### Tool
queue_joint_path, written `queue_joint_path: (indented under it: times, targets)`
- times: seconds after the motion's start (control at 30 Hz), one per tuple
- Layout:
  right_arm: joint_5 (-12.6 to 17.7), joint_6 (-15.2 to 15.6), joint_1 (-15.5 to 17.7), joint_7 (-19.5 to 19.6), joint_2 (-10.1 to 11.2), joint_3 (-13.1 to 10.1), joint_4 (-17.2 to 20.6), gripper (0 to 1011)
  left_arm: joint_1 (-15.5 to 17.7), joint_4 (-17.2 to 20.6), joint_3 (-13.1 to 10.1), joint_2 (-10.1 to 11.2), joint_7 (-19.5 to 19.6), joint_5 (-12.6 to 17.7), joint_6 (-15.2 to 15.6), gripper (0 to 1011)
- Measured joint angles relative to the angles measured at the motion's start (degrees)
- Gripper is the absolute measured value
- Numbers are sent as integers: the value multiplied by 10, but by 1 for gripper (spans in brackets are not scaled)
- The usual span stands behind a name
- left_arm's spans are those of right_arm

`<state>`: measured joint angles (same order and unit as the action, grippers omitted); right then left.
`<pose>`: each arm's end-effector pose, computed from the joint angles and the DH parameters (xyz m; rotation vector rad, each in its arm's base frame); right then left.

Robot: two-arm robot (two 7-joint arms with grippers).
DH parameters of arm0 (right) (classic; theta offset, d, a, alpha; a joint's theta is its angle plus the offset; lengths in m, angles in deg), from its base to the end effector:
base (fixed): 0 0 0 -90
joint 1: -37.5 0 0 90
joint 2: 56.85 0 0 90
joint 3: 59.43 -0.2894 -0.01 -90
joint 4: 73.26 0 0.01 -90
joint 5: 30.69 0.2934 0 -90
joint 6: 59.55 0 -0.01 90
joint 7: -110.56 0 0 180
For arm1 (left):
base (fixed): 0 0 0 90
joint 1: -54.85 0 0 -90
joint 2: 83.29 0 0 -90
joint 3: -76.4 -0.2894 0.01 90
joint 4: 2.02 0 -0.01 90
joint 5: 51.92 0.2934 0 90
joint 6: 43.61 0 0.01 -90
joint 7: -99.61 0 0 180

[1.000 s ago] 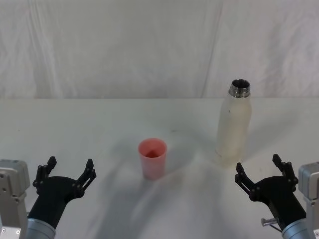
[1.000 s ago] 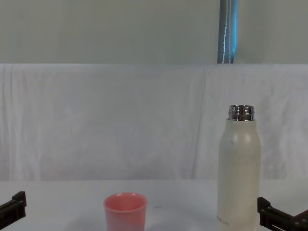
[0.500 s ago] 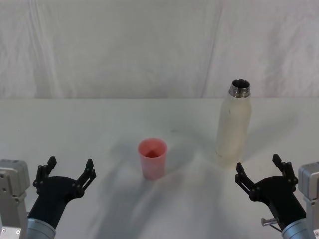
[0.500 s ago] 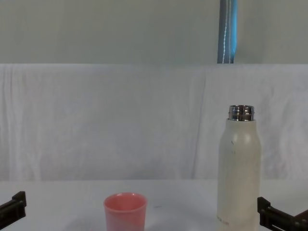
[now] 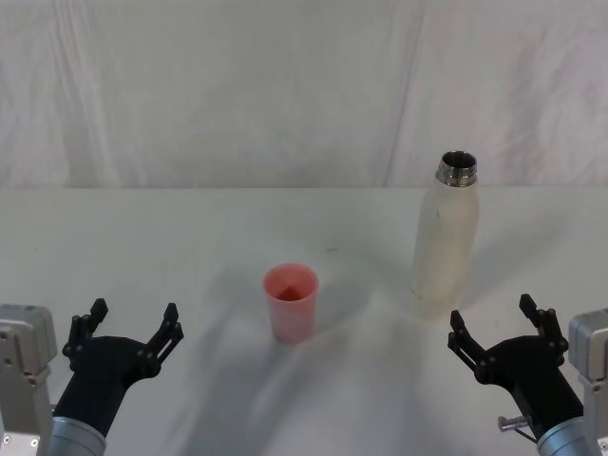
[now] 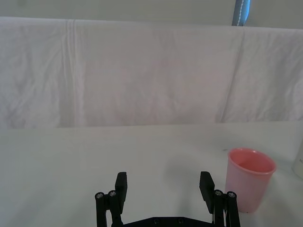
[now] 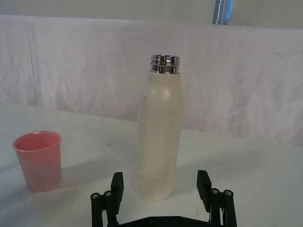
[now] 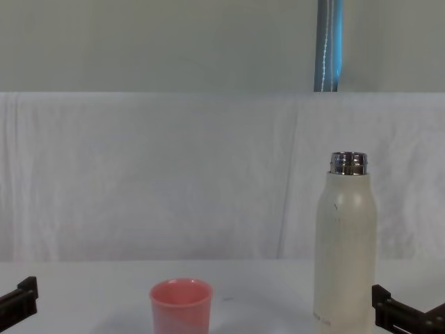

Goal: Grasp the thermos with one hand and pour water into the cup lid.

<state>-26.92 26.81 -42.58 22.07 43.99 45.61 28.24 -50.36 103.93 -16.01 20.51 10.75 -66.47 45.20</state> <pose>0.2512 0.0340 -0.2966 -0.0031 -0.0890 -1.3022 0.2378 0.0390 -0.2846 -0.0382 0.0142 1.4461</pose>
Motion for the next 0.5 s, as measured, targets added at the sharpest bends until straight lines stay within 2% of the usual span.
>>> queue_joint_path:
  times: [0.5]
  targets:
    - [0, 0, 0, 0, 0, 0, 0, 1001, 0, 0, 0, 0, 0, 0, 0, 1001]
